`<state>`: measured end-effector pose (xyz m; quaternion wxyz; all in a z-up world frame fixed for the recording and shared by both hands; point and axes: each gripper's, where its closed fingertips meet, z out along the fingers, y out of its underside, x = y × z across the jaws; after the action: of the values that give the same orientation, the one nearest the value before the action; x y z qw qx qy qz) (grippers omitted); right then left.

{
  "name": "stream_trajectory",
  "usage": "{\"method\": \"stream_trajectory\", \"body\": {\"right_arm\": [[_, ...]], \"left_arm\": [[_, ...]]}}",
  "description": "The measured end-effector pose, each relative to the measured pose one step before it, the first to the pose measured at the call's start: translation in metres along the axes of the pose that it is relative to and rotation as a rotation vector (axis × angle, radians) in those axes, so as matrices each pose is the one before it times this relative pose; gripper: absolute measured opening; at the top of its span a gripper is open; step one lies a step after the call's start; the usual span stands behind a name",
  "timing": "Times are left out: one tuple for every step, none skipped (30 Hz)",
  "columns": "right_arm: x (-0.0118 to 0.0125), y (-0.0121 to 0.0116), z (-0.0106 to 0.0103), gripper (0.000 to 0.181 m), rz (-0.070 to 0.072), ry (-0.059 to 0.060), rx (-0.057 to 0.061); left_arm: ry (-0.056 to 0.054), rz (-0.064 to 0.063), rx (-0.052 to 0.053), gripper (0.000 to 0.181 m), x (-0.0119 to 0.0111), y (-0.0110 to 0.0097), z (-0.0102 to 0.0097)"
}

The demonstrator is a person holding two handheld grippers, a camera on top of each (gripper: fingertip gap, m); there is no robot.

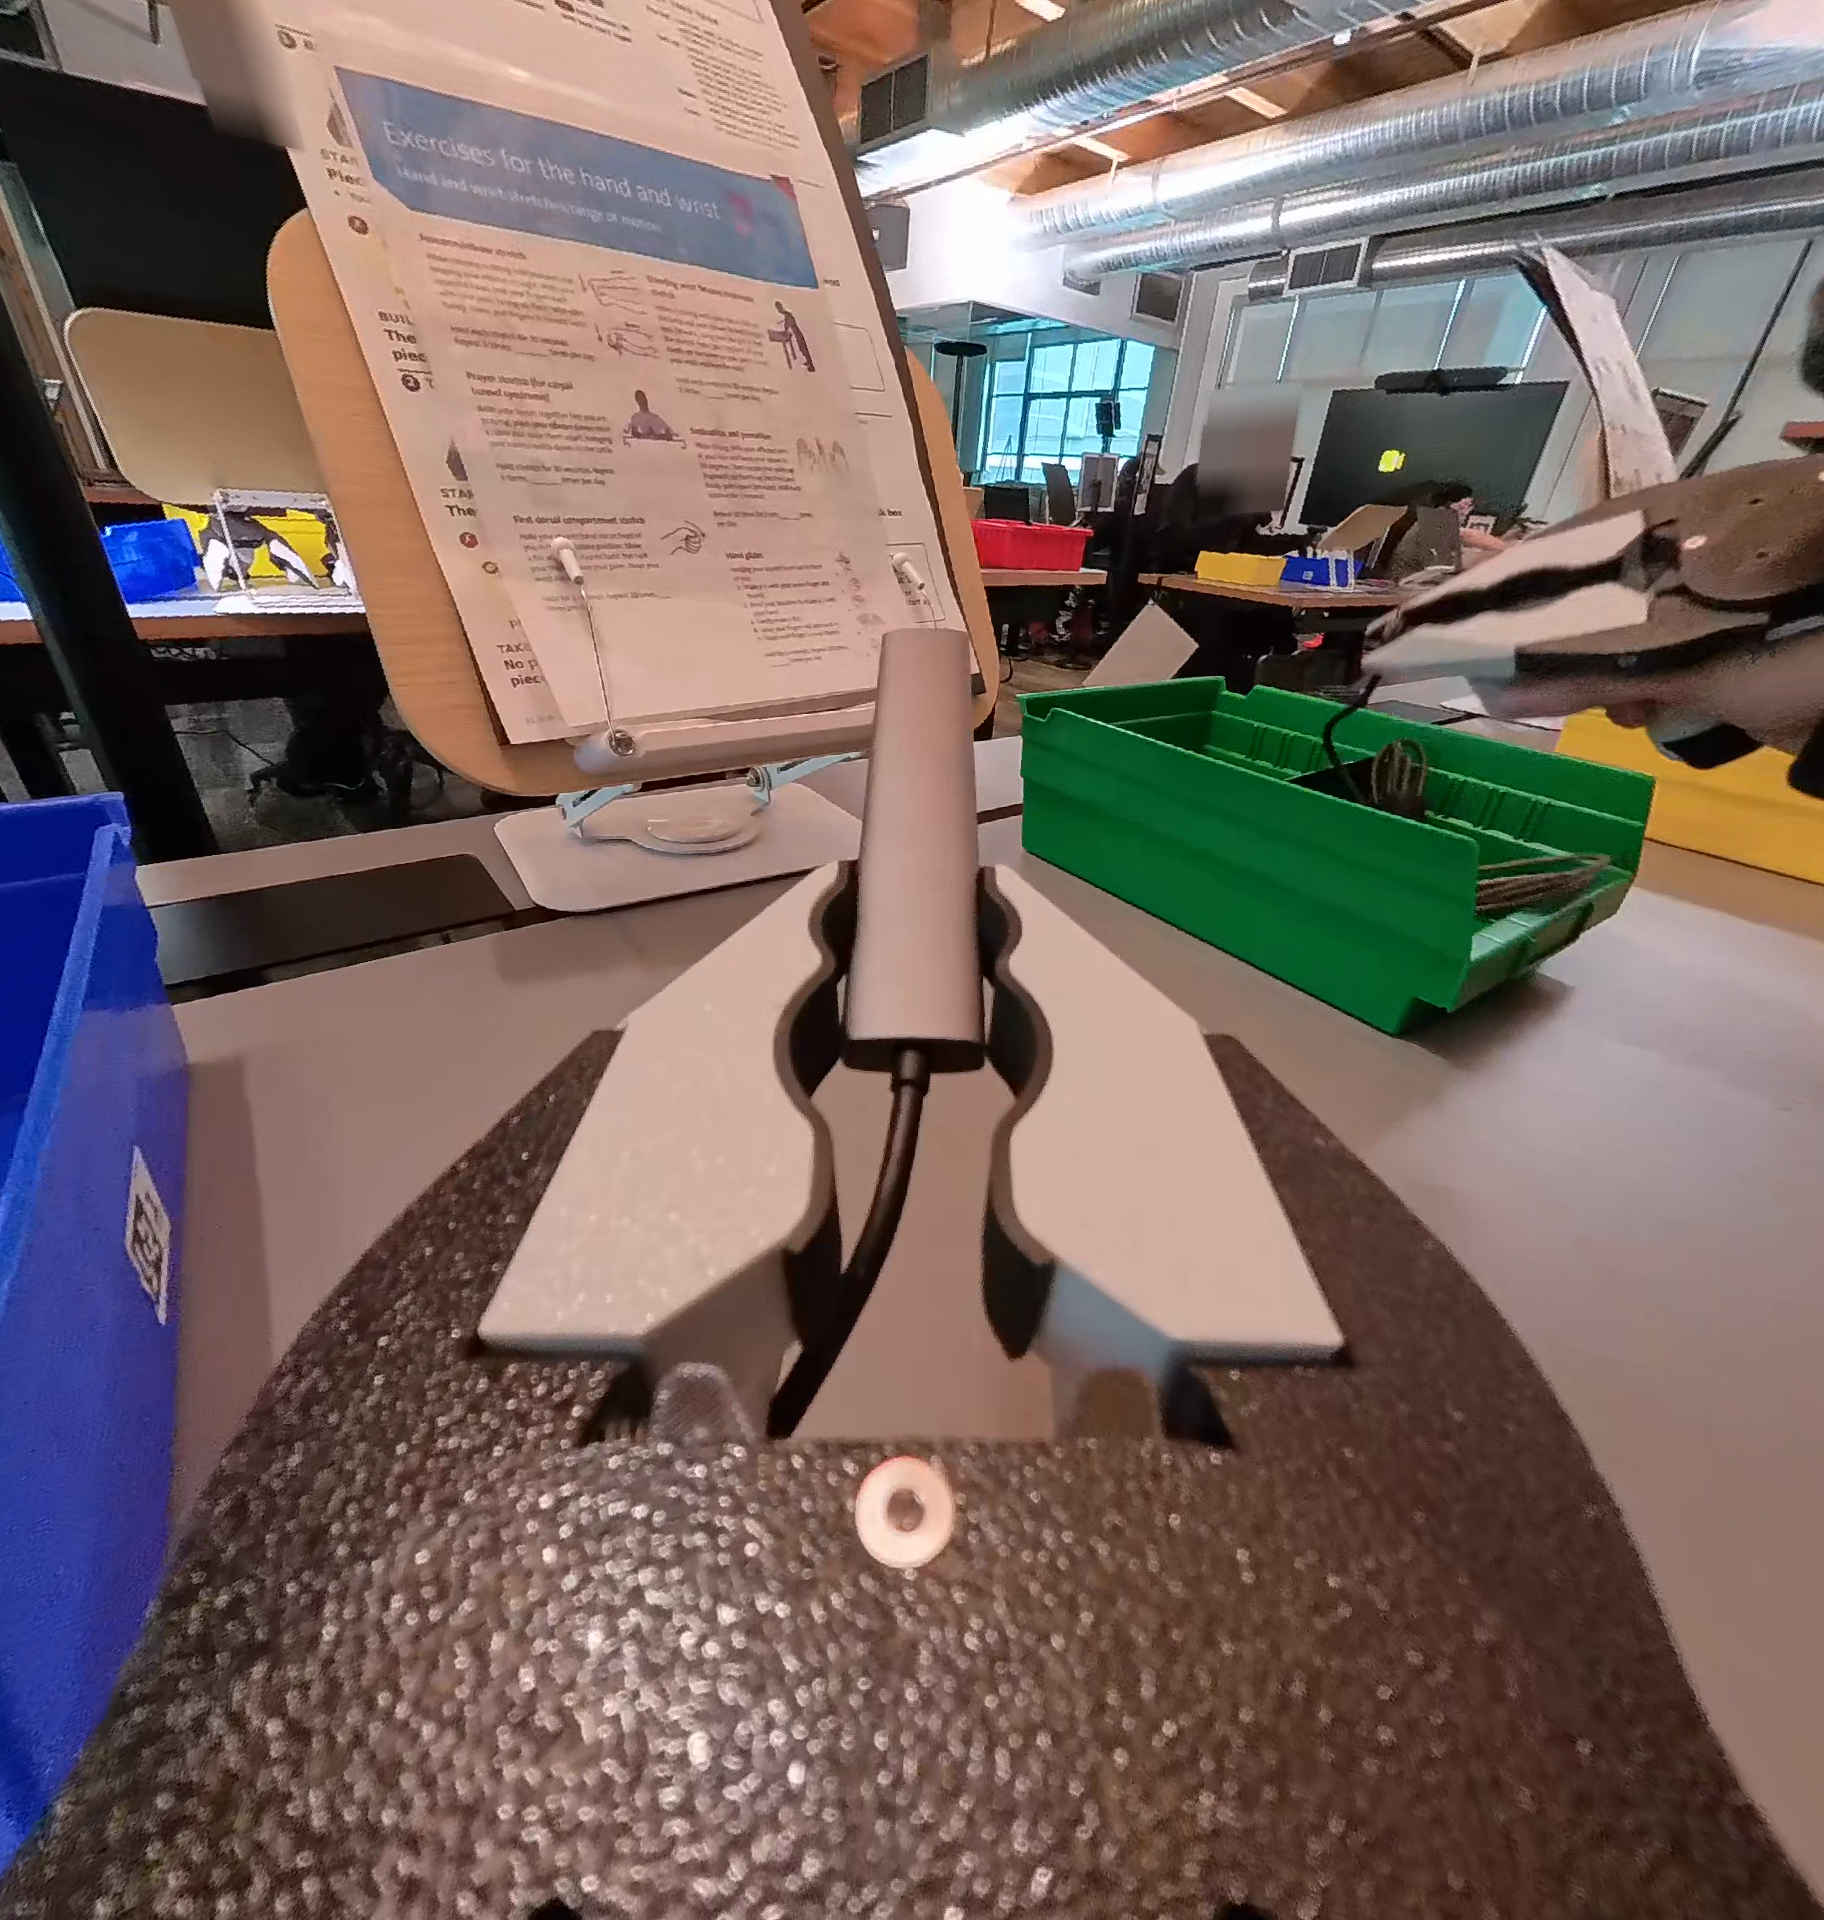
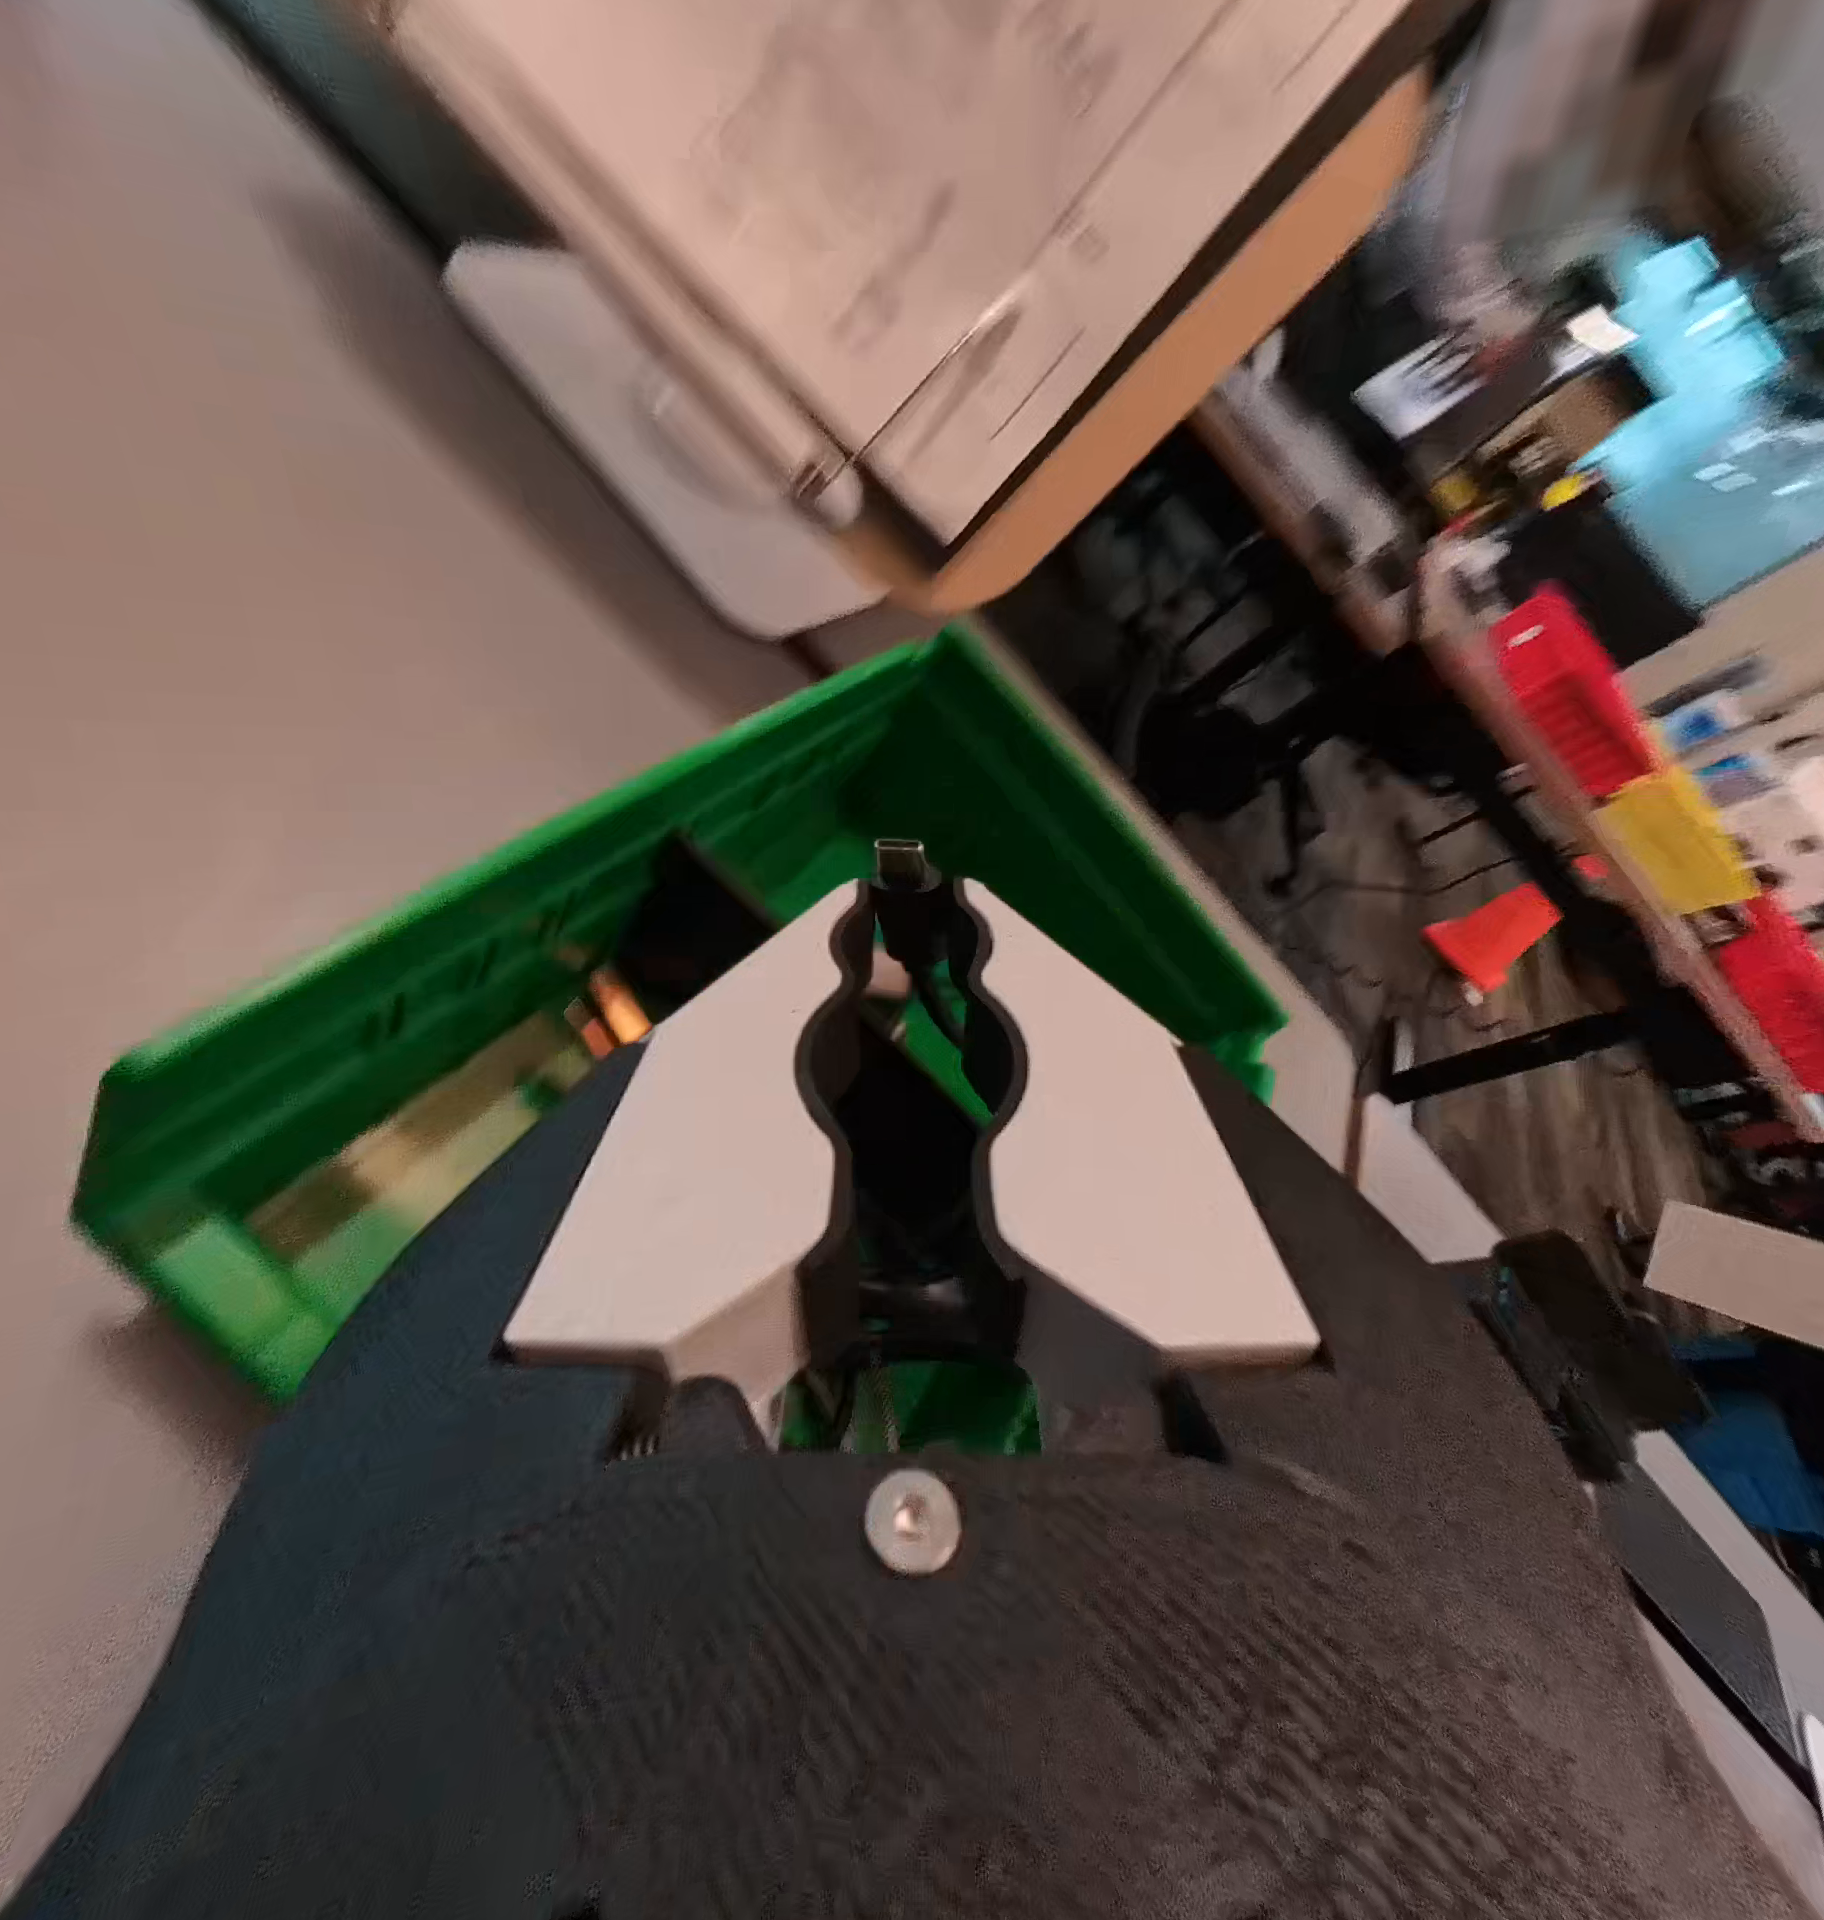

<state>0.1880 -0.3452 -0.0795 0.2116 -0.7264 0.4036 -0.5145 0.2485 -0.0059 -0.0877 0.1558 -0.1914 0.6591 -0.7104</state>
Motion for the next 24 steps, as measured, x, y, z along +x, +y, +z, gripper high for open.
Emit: {"method": "stream_trajectory", "body": {"right_arm": [[-0.00939, 0.00469, 0.00007, 0.012, -0.0175, -0.045, -0.0313], [-0.00718, 0.00069, -0.00068, 0.013, -0.0077, -0.0287, -0.0063], [-0.0057, 0.00149, -0.00005, 0.012, 0.0106, -0.0208, -0.0124], [-0.00629, 0.0018, 0.00088, 0.012, 0.0176, -0.0245, -0.016], [-0.00598, 0.0017, 0.00079, 0.013, 0.0015, -0.022, -0.0174], [-0.00314, 0.00162, 0.0011, 0.013, -0.011, -0.0023, -0.0174], [-0.00328, 0.0015, 0.00244, 0.013, -0.0052, -0.0043, -0.0158], [-0.00788, 0.00307, 0.0043, 0.016, 0.0085, -0.0368, -0.0237], [-0.01051, 0.00417, 0.00571, 0.019, 0.0101, -0.0578, -0.0342], [-0.00472, 0.00186, 0.00602, 0.023, 0.001, -0.0206, -0.0201], [-0.00027, 0.00128, 0.00453, 0.033, -0.0088, 0.0064, -0.0154], [-0.00164, 0.00283, 0.00215, 0.039, -0.0083, -0.0145, -0.0306], [-0.00177, 0.00219, 0.00008, 0.043, 0.0069, -0.0229, -0.0322], [-0.00185, -0.00158, -0.00195, 0.048, 0.0156, -0.0204, -0.0099], [-0.00371, -0.00316, -0.00435, 0.053, 0.0159, -0.0284, 0.0036], [-0.00228, 0.00048, -0.00564, 0.055, 0.0062, -0.0154, -0.0165], [-0.00435, 0.00248, -0.00675, 0.063, -0.0166, -0.0269, -0.0249], [-0.00341, 0.00176, -0.00766, 0.073, -0.0193, -0.0155, -0.0123], [-0.00314, 0.00033, -0.00826, 0.079, -0.0094, -0.0119, 0.0028], [-0.00281, 0.00043, -0.00803, 0.079, -0.0016, -0.0134, 0.0058], [-0.00011, 0.00161, -0.00748, 0.08, -0.0011, 0.0018, -0.0009], [0.00358, 0.0022, -0.00696, 0.081, -0.0007, 0.0239, -0.0035], [0.00406, 0.00162, -0.00617, 0.082, 0.0025, 0.0253, 0.0037], [0.00458, 0.00031, -0.00536, 0.081, 0.0117, 0.0261, 0.0129]], "left_arm": [[0.0031, 0.0006, -0.0023, 0.021, 0.00049, 0.00045, 0.00023], [0.0003, 0.002, -0.0024, 0.021, 0.00027, 0.00048, 0.00031], [0.0014, 0.0004, 0.0004, 0.021, 0.00035, -0.00004, 0.00016], [0.003, -0.0028, 0.0024, 0.021, 0.00058, -0.00034, 0.0003], [0.0027, -0.0022, 0.0008, 0.021, 0.00054, -0.00009, 0.00028], [0.0026, 0.0003, -0.004, 0.021, 0.00057, 0.00081, 0.00037], [0.0021, 0.0006, -0.0043, 0.021, 0.00051, 0.00097, 0.00043], [0.0021, -0.0001, -0.0009, 0.021, 0.00069, 0.00047, 0.00027], [0.0039, -0.0015, -0.0003, 0.021, 0.00086, 0.00027, 0.00019], [0.003, -0.0013, 0.0, 0.021, 0.00073, 0.00013, 0.00021], [0.0012, 0.0022, 0.0, 0.021, 0.00037, 0.00003, 0.00004], [0.0008, 0.0036, -0.002, 0.021, 0.00016, 0.0004, 0.00003], [-0.0005, 0.0017, -0.002, 0.021, -0.00029, 0.00038, -0.0001], [-0.0019, -0.0012, 0.0006, 0.021, -0.00069, 0.00007, -0.00028], [-0.0004, -0.0031, 0.0016, 0.021, -0.00074, -0.0002, -0.00033], [0.0014, -0.004, 0.0005, 0.021, -0.00055, -0.00015, -0.00022], [0.0004, -0.0035, 0.001, 0.021, -0.0005, -0.0002, -0.00019], [0.0, -0.0024, 0.0018, 0.021, -0.00033, -0.00021, -0.00018], [0.0018, -0.0019, -0.0001, 0.021, 0.0002, 0.00001, 0.00008], [0.0032, -0.0006, -0.0017, 0.021, 0.00063, 0.00027, 0.00037], [0.0012, 0.0002, -0.001, 0.021, 0.00065, 0.00019, 0.00024], [0.0024, 0.0016, 0.0002, 0.021, 0.00095, -0.00016, 0.00034], [0.0035, 0.0015, 0.0003, 0.021, 0.00112, -0.00017, 0.00034], [0.0028, 0.0008, -0.0008, 0.021, 0.00082, 0.00017, 0.00026]]}}
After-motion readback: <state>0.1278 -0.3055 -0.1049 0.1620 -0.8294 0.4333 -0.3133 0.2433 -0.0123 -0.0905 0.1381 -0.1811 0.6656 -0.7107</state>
